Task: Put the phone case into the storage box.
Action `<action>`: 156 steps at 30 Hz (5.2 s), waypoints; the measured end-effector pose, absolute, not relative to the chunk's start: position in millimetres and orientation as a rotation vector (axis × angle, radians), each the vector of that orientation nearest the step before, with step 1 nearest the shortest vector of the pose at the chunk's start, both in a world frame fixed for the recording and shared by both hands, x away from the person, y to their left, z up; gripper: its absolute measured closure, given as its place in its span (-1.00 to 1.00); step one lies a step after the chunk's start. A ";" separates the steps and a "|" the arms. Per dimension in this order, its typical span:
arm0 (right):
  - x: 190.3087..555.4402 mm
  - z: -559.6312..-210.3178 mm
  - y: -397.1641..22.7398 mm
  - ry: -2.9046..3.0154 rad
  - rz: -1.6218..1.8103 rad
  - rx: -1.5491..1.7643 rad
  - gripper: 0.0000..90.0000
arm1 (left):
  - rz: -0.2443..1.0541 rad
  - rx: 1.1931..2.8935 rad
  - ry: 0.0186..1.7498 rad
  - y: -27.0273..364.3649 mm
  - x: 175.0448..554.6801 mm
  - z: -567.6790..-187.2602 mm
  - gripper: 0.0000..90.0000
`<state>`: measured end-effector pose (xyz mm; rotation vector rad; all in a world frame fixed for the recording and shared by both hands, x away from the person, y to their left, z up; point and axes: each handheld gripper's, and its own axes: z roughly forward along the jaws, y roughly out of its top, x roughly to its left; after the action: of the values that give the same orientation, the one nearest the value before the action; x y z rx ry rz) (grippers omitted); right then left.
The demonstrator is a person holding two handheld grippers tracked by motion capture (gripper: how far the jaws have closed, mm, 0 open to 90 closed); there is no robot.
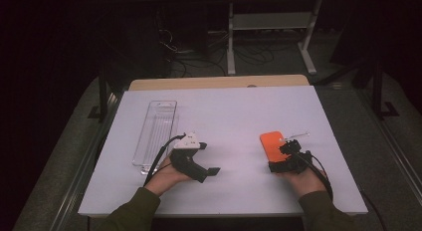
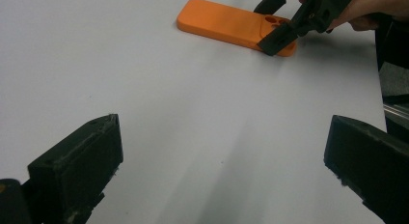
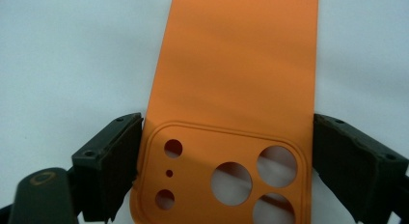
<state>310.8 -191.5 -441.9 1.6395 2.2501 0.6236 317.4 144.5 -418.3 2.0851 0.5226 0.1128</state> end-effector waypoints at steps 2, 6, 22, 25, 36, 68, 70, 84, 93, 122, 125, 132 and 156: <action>310.6 -442.0 -190.9 2.242 0.623 1.647 -0.73 | 0.116 2.086 0.516 144.3 317.6 -418.2 -1.00; 311.3 -442.3 -190.0 2.229 0.619 1.665 -0.72 | 0.116 2.086 0.515 143.8 317.5 -418.1 -1.00; 318.8 -434.9 -200.5 2.308 0.649 1.721 -0.66 | 0.117 2.085 0.514 145.0 318.0 -417.1 -1.00; 319.3 -433.5 -203.8 2.310 0.676 1.741 -0.66 | 0.116 2.084 0.517 145.2 318.0 -417.1 -1.00; 321.1 -425.3 -216.9 2.334 0.814 1.748 -0.65 | 0.116 2.083 0.518 145.1 318.1 -417.3 -1.00; 327.7 -399.9 -228.9 2.445 0.906 1.416 -0.66 | 0.109 2.070 0.535 147.5 318.1 -415.8 -1.00; 328.3 -398.0 -227.6 2.459 0.916 1.408 -0.66 | 0.109 2.070 0.535 147.8 318.2 -415.6 -1.00; 347.9 -380.9 -227.0 2.540 0.987 1.215 -0.66 | 0.115 2.052 0.540 150.9 321.0 -411.0 -1.00; 356.8 -377.0 -221.9 2.610 0.992 1.097 -0.66 | 0.118 2.089 0.535 151.7 322.3 -402.4 -1.00; 354.9 -362.5 -195.9 2.716 1.011 0.842 -0.67 | 0.065 2.179 0.353 143.0 347.2 -367.0 -1.00; 359.3 -364.3 -189.6 2.725 1.011 0.835 -0.67 | 0.049 2.176 0.346 142.0 353.6 -366.8 -1.00; 365.9 -367.3 -182.9 2.737 0.980 0.767 -0.67 | 0.042 2.197 0.347 141.1 360.3 -372.4 -1.00; 346.5 -384.9 -148.3 2.881 0.882 0.456 -0.67 | 0.027 2.228 0.262 137.9 355.4 -373.6 -1.00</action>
<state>346.5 -148.3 -384.9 0.4557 2.8807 0.8825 355.4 137.9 -373.6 2.2280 0.2617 0.0265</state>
